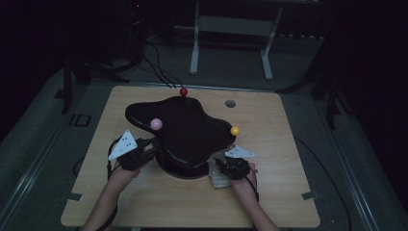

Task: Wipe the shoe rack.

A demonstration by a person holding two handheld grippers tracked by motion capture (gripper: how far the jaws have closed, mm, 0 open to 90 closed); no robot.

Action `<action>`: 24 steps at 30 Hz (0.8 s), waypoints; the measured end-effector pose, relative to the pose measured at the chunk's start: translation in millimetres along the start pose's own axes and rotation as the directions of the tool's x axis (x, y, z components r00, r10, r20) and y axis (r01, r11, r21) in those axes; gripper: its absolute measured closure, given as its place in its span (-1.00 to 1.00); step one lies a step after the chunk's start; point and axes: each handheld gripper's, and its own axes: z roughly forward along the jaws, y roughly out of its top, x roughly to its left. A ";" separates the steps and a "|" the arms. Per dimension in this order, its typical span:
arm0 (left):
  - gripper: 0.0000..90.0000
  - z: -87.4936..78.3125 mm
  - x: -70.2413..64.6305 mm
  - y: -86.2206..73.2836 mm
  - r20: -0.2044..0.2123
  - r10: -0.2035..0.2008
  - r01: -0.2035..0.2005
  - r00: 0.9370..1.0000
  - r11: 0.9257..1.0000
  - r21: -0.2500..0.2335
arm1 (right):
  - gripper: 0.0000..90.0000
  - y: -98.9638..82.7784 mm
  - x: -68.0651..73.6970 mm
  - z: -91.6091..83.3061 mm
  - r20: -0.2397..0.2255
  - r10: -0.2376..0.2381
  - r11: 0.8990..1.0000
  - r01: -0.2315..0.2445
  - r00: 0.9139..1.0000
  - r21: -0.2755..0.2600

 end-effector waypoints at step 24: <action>0.65 -0.3 0.6 0.1 0.005 -0.009 0.009 1.000 1.000 0.003 | 0.31 15.9 122.4 30.2 -0.192 -0.164 0.985 0.153 0.968 -0.074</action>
